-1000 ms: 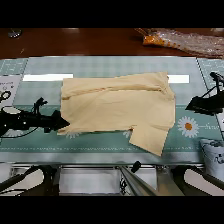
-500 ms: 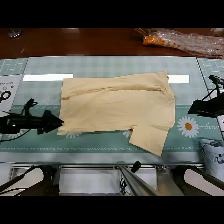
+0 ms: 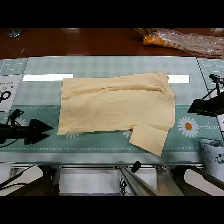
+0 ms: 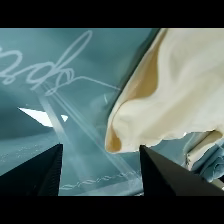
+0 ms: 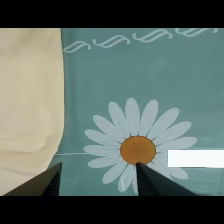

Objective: Fold the shirts.

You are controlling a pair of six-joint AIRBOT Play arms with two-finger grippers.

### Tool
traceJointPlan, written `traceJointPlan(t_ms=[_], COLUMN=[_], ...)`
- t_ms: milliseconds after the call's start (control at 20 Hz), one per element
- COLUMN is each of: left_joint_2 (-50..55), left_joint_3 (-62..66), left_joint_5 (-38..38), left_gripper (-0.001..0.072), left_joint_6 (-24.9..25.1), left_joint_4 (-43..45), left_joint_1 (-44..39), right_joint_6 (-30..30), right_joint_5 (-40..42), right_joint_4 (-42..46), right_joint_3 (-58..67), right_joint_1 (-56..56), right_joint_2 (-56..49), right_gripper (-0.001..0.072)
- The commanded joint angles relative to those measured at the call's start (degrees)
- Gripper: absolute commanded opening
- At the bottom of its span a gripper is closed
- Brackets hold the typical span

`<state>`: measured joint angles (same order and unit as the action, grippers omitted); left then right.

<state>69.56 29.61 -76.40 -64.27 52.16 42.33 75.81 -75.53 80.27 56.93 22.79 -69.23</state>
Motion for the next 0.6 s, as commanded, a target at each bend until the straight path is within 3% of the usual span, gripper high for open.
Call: traceJointPlan(t_ms=[0,300,350,400,450,550], left_joint_2=[2.2,7.2,8.3,9.2,9.7,9.7], left_joint_3=[-0.1,-0.1,0.0,0.2,0.3,0.3], left_joint_5=[3.8,11.8,12.7,13.0,13.0,11.9], left_gripper=[0.056,0.0559,0.0519,0.0234,0.0014,0.0018], left_joint_6=[0.2,0.2,0.2,0.2,0.2,0.9], left_joint_4=[-0.3,-15.7,-18.1,-19.5,-20.3,-20.3], left_joint_1=[-4.9,-16.4,-18.3,-19.8,-20.6,-20.2], right_joint_6=[0.0,0.0,0.0,0.0,0.0,-0.7], right_joint_5=[0.3,0.5,0.5,0.3,0.1,-0.8], right_joint_4=[-0.3,-0.3,-0.3,-0.3,-0.3,0.2], right_joint_3=[0.0,0.0,0.0,0.0,0.0,-0.1], right_joint_1=[0.0,0.0,0.0,0.0,0.0,0.0], right_joint_2=[0.0,0.0,0.0,0.0,0.0,0.0], right_gripper=[0.0528,0.0528,0.0527,0.0528,0.0528,0.0527])
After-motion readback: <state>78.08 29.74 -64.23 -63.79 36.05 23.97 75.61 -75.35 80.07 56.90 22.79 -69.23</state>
